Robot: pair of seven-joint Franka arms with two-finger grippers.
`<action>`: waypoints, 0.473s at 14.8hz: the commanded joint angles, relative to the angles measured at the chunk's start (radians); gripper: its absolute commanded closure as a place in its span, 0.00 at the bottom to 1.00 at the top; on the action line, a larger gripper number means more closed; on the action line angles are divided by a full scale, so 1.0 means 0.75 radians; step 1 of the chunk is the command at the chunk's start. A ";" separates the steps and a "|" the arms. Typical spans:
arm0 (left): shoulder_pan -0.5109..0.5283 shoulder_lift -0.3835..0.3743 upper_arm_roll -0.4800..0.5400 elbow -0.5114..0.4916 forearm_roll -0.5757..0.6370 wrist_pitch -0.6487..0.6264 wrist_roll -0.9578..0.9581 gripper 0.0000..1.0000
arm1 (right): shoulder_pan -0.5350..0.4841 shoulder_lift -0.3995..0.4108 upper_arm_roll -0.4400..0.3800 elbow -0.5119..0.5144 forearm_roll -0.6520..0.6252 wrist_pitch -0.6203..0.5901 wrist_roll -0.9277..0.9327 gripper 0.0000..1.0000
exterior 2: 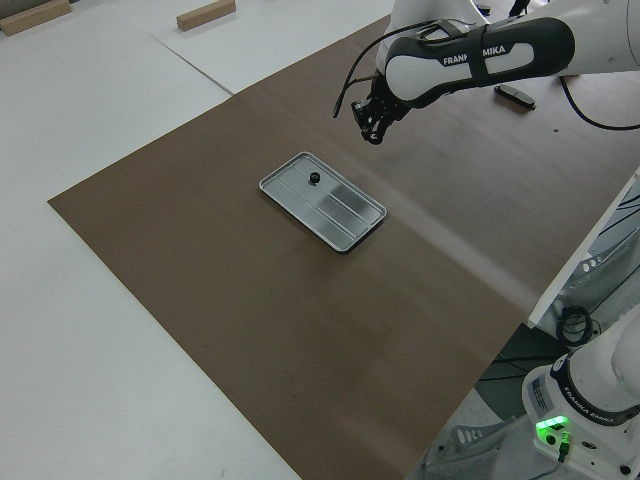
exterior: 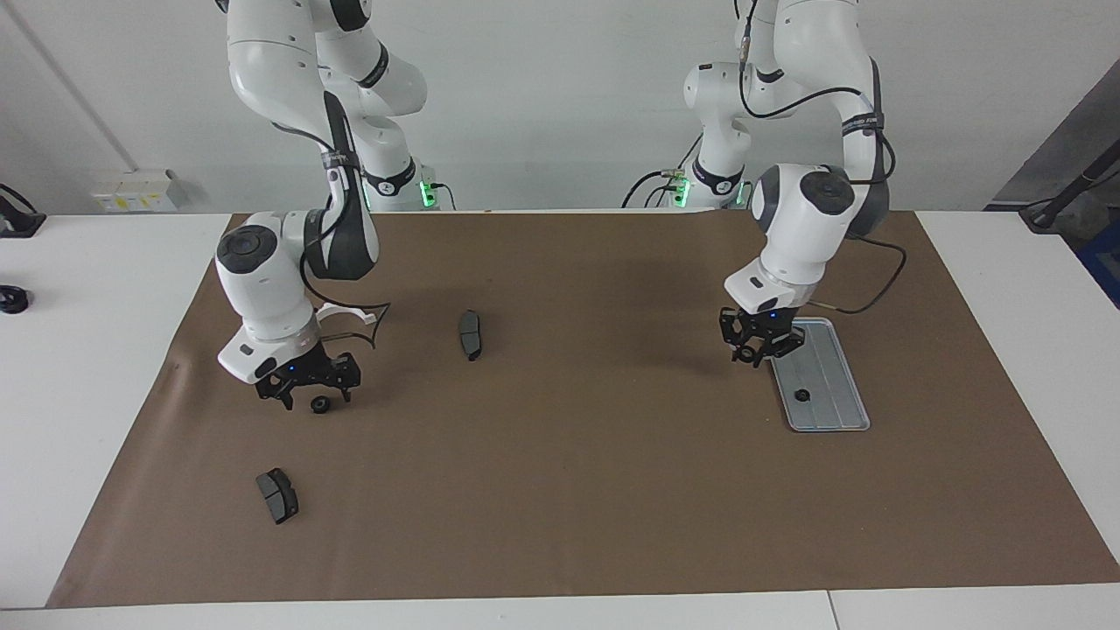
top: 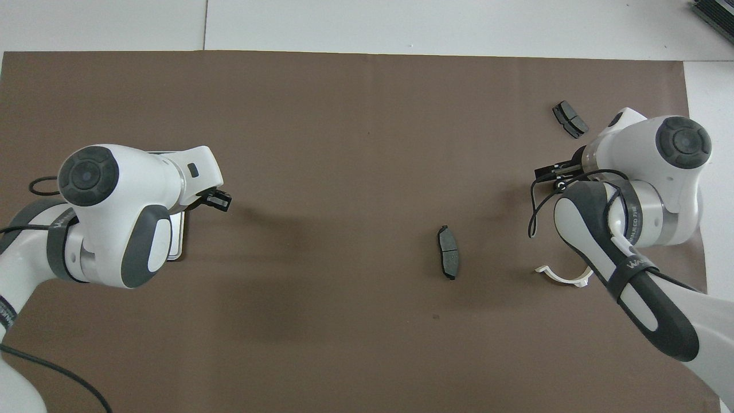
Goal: Place bearing gear from tray to pile
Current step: 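Set the gear down with the right gripper while the left gripper carries another gear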
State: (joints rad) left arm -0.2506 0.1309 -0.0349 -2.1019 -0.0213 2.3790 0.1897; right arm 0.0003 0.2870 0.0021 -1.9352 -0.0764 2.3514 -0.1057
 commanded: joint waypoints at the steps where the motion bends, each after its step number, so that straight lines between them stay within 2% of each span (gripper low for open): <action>1: -0.148 0.079 0.020 0.062 0.006 -0.006 -0.164 1.00 | -0.009 -0.037 0.062 0.111 0.026 -0.173 0.091 0.00; 4: -0.269 0.203 0.020 0.174 0.002 0.035 -0.293 1.00 | -0.007 -0.039 0.109 0.230 0.024 -0.310 0.175 0.00; 7: -0.341 0.289 0.018 0.254 -0.004 0.102 -0.306 1.00 | -0.005 -0.035 0.183 0.318 0.022 -0.439 0.343 0.00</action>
State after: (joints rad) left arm -0.4743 0.2864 -0.0374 -1.9743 -0.0215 2.4178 -0.0276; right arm 0.0047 0.2487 0.0997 -1.7451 -0.0723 2.0796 0.0749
